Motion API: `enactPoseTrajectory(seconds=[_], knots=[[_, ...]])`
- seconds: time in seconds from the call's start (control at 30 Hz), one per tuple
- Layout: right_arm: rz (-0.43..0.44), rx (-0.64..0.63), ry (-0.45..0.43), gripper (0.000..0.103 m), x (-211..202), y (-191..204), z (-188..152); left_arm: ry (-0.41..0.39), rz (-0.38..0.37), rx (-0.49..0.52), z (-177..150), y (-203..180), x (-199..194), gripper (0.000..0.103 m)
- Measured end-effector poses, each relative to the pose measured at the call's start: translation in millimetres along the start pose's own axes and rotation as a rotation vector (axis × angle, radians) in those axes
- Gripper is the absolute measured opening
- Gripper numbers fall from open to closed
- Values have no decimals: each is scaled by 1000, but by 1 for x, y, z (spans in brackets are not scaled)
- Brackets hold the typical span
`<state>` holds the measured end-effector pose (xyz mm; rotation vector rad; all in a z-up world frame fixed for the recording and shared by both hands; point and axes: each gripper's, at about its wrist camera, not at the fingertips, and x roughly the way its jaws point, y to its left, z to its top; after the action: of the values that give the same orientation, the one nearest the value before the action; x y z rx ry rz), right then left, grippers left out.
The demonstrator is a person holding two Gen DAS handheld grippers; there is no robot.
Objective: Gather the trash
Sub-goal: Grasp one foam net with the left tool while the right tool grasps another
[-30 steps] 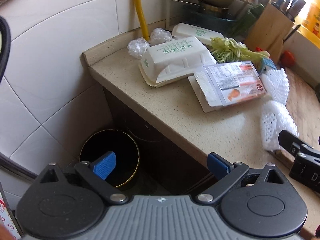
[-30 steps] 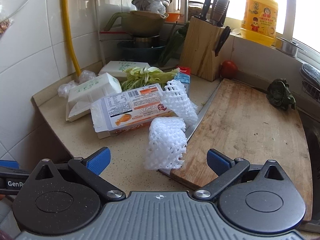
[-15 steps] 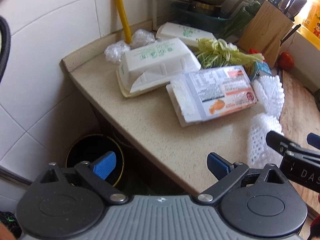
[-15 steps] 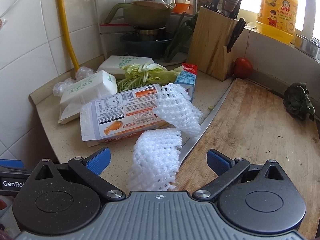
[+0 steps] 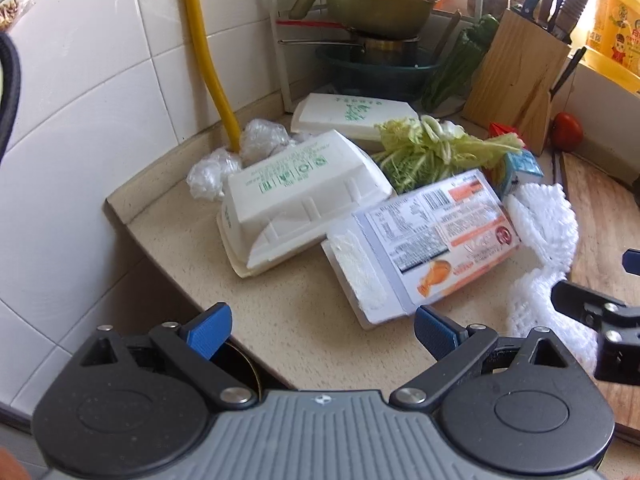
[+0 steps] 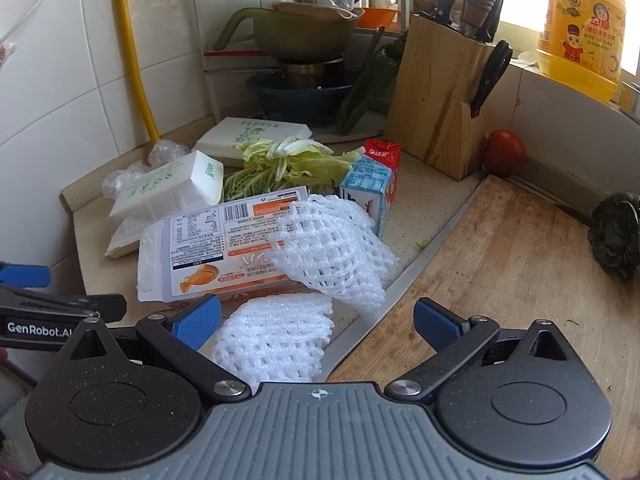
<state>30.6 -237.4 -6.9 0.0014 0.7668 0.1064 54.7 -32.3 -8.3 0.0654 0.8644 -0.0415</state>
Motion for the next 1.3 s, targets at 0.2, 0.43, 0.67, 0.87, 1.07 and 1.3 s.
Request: enactPoseTrajectory(seconds=[0.2, 0.43, 0.67, 0.87, 1.07, 1.3], knots=[[76, -55, -27, 103, 1, 10, 7, -11, -118, -3, 11, 12, 8, 97], [-18, -70, -27, 103, 8, 3, 18, -26, -286, 139, 18, -5, 12, 96], [-79, -89, -28, 103, 20, -14, 35, -31, -582, 264, 16, -32, -7, 96], [30, -102, 37, 103, 49, -23, 51, 28, -680, 312, 7, -71, -1, 96], [162, -53, 145, 98, 82, -32, 49, 129, -653, 209, -3, -88, 30, 85], [256, 17, 231, 75, 105, -47, 41, 181, -619, 120, -8, -93, 50, 44]])
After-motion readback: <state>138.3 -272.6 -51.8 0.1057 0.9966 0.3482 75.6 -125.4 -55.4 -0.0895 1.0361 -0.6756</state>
